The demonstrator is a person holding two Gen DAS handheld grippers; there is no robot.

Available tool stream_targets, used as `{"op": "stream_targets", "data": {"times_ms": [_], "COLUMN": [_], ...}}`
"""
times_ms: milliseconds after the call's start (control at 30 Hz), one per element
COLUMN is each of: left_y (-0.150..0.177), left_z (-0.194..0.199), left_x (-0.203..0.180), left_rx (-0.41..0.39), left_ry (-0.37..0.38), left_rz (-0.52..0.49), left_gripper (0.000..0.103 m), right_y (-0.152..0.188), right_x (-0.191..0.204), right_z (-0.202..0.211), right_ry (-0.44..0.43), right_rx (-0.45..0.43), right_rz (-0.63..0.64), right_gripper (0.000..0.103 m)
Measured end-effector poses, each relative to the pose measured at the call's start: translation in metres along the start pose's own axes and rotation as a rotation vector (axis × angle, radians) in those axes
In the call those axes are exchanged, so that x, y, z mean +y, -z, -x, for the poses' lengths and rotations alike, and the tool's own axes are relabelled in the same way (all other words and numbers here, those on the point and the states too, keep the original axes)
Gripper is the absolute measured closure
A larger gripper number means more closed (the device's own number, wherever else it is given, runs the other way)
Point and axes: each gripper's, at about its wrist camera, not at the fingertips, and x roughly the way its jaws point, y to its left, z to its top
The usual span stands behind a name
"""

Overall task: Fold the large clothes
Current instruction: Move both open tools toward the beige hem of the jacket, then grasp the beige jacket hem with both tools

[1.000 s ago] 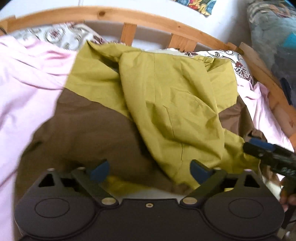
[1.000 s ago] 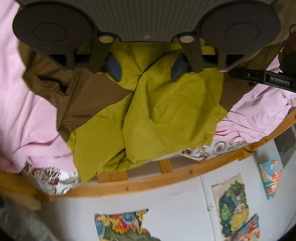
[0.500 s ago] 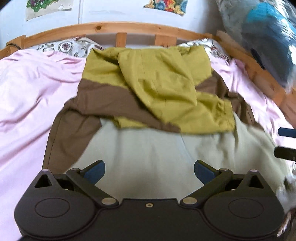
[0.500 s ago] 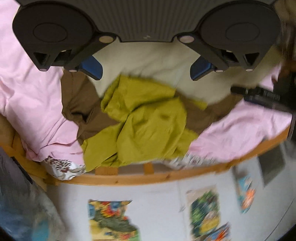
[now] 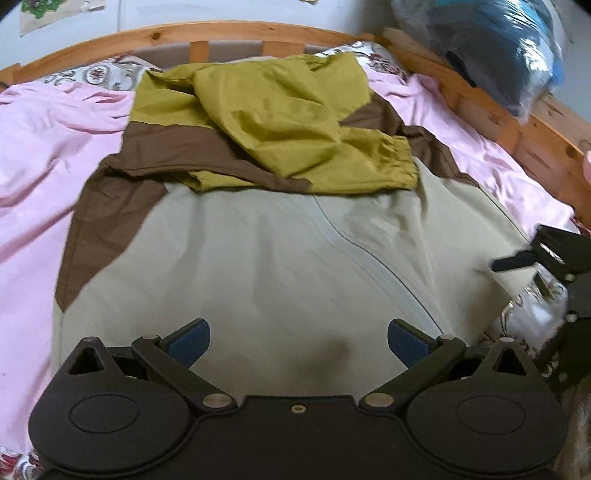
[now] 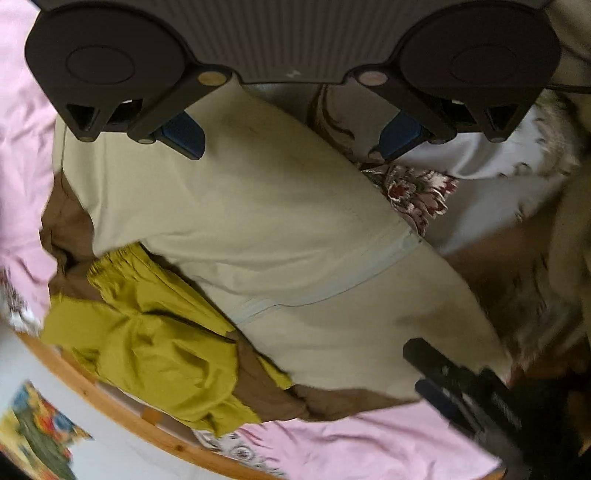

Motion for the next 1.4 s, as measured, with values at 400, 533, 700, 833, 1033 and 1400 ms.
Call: {"op": "stream_targets", "data": {"times_ms": [400,533,700,833,1033,1400], "left_y": [0.014,0.014,0.012,0.006,0.001,-0.007], "left_z": [0.001,-0.003,-0.015,-0.018,-0.007,0.04], "left_x": [-0.038,-0.047,-0.053,-0.048,-0.024,0.04], "left_rx": [-0.01,0.005,0.021,0.012,0.007,-0.029], "left_ry": [0.118,0.123,0.058,-0.034,-0.176,-0.36], "left_rz": [-0.242,-0.286,-0.309,-0.294,-0.259,-0.125], "left_gripper": [0.001,0.001,0.001,0.01,0.019,0.051], "right_y": [0.001,0.006,0.004,0.008,0.01,0.021], "right_x": [-0.005,-0.032,-0.074,-0.093,-0.091,-0.101], "right_z": [0.006,0.02,0.02,0.017,0.018,0.034], "right_ry": [0.149,0.157,0.092,0.069,0.117,0.317], "right_rx": [-0.209,-0.305,-0.396,-0.413,-0.425,-0.474], "right_rz": [-0.047,-0.217,-0.439,-0.532,-0.544,-0.612], "right_gripper": [0.003,0.004,0.007,0.008,0.008,0.02]}}
